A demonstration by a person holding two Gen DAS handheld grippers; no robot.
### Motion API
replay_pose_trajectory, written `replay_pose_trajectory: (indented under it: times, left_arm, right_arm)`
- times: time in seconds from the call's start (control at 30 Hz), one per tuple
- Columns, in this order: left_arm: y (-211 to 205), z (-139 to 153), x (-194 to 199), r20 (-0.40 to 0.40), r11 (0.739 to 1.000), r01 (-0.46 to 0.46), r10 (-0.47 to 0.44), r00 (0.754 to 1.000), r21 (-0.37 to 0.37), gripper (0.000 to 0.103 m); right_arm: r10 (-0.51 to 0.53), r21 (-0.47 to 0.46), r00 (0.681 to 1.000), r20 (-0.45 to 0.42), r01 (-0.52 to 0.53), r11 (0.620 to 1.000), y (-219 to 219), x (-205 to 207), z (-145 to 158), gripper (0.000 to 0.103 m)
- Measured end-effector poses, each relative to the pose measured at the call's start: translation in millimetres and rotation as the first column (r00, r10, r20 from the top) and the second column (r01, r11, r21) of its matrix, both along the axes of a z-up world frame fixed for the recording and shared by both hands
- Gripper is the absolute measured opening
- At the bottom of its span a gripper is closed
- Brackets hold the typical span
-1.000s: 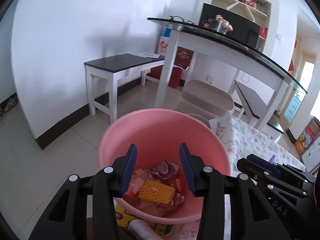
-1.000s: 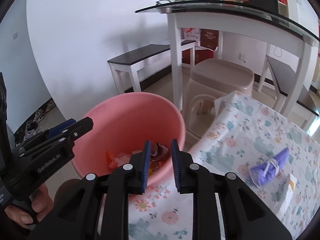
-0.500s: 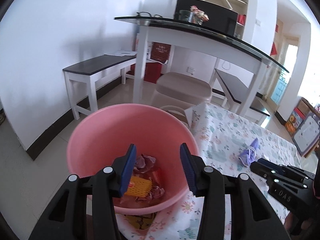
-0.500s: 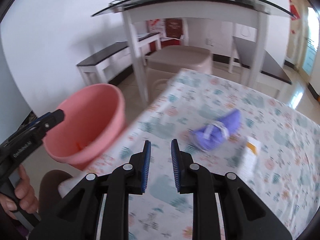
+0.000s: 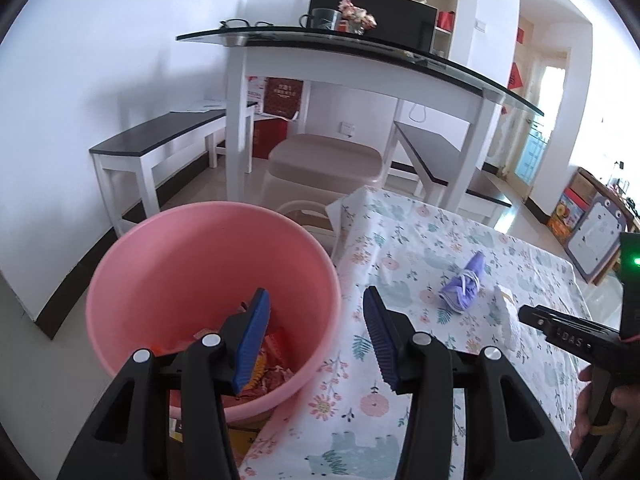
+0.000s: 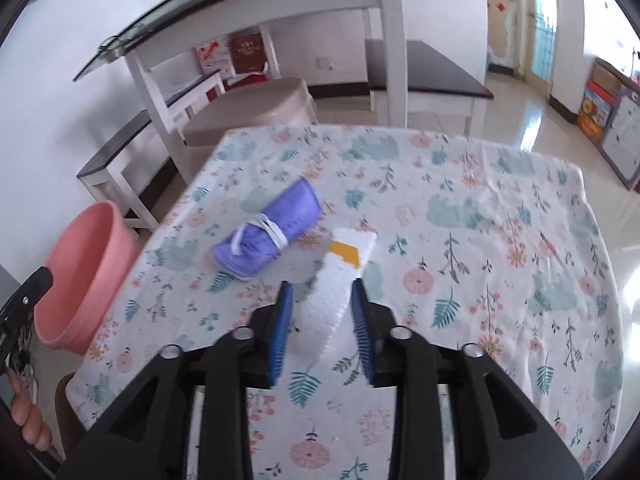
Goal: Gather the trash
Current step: 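Move the right gripper to the white foam piece and grasp it, then grasp the purple cloth roll with the left gripper while the right holds the foam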
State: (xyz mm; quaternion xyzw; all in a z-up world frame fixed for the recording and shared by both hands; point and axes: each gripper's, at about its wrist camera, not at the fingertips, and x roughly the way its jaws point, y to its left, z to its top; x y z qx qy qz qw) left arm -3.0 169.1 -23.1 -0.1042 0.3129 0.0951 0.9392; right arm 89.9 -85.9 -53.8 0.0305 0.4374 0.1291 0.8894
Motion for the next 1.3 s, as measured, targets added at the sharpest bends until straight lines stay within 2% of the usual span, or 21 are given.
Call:
replay_pose_trajectory:
  times: [0.33,0.47,0.53,0.7,0.87,1.07,1.3]
  left_arm:
    - [-13,-9,19,-0.030,0.997,0.079,-0.080,0.996,-0.027,0.048]
    - [-25,-12,37,-0.046,0.987,0.152,-0.154,0.987,-0.050,0.048]
    - [-32,-14,47,-0.060,0.978,0.198,-0.202,0.978,-0.065,0.048]
    - [-58,-21,76,-0.099,0.940,0.334,-0.340,0.935,-0.070,0.048]
    - [-80,-31,105,-0.141,0.908,0.413,-0.420,0.897,-0.075,0.048]
    - [-93,-46,140,-0.195,0.896,0.430,-0.444,0.874,-0.113,0.048]
    - [-103,-63,156,-0.238,0.899,0.414,-0.437,0.867,-0.142,0.044]
  right_arm:
    - [-0.006,-0.042,0.999,-0.032,0.005,0.999,10,8,-19,0.035]
    - [0.013,-0.042,1.000,-0.023,-0.013,0.999,9,8,-20,0.035]
    - [0.032,-0.044,0.999,-0.016,-0.032,0.998,10,7,-19,0.031]
    - [0.059,-0.045,0.998,-0.006,-0.059,0.997,5,1,-17,0.031]
    - [0.058,-0.054,0.998,0.013,-0.057,0.997,-7,-5,-13,0.030]
    - [0.024,-0.014,1.000,0.008,-0.023,1.000,-20,-5,-13,0.030]
    - [0.025,0.023,1.000,-0.015,-0.025,0.999,-25,-2,-17,0.030]
